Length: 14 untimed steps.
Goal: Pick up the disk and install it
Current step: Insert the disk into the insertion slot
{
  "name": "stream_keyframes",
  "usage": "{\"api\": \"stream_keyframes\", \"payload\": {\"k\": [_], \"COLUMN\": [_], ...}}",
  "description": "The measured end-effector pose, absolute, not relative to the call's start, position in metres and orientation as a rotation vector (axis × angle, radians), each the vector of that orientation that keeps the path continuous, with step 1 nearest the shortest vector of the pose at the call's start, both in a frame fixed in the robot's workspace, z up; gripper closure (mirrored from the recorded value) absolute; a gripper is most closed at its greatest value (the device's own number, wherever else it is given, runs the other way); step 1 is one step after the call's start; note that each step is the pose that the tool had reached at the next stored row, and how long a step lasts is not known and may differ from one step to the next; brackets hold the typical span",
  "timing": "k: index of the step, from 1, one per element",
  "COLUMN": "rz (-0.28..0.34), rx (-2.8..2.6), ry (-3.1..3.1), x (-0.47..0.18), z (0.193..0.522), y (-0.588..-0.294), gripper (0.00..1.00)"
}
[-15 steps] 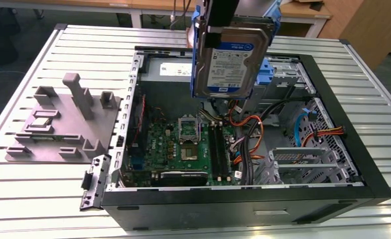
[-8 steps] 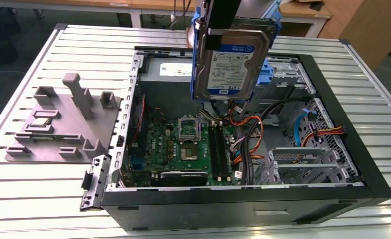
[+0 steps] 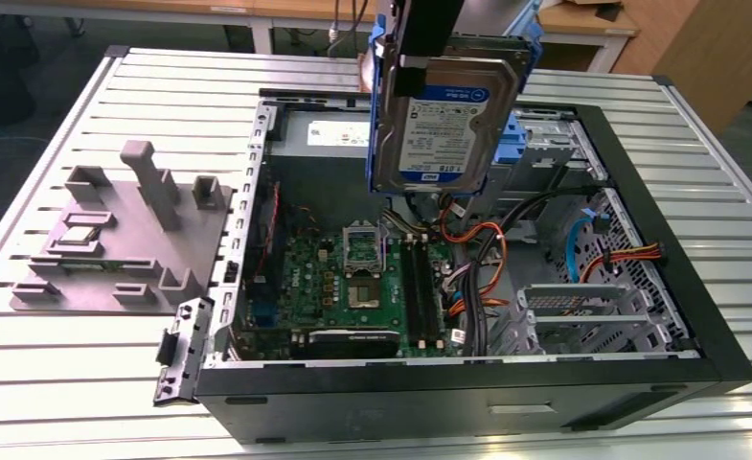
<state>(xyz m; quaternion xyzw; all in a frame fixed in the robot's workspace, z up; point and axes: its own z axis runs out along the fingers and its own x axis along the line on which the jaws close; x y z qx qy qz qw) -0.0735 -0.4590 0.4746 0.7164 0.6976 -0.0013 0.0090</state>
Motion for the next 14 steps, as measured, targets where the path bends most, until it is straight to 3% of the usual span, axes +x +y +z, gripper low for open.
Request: {"api": "stream_keyframes", "payload": {"k": [14], "rz": [-0.004], "rx": [2.238], "ry": [2.179], "x": [-0.073], "z": [0.475], "y": [-0.477], "gripper": [0.64]}}
